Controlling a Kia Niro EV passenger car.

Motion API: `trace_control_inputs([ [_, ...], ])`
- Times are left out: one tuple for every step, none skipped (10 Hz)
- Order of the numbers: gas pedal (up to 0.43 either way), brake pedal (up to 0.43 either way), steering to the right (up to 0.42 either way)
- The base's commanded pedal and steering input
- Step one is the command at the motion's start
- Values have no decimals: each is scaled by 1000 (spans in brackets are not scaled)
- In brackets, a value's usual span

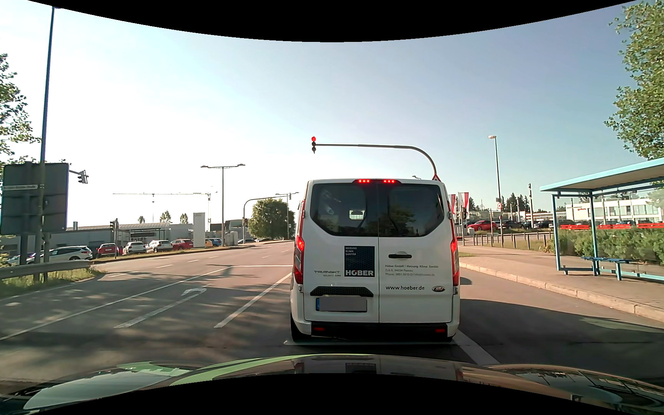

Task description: Follow the waypoints while adhering to traffic rules and regulations

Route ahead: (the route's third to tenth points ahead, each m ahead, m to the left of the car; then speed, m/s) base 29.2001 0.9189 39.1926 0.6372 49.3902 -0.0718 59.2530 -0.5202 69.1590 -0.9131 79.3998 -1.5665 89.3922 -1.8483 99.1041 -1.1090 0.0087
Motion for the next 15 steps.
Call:
trace_control_inputs([
  [0,226,7],
  [0,220,7],
  [0,220,7],
  [0,220,8],
  [0,226,8],
  [0,220,8],
  [0,226,8],
  [0,220,7],
  [0,226,7],
  [0,226,8],
  [0,220,8],
  [0,220,7],
  [0,226,7],
  [0,220,7],
  [0,226,7],
])
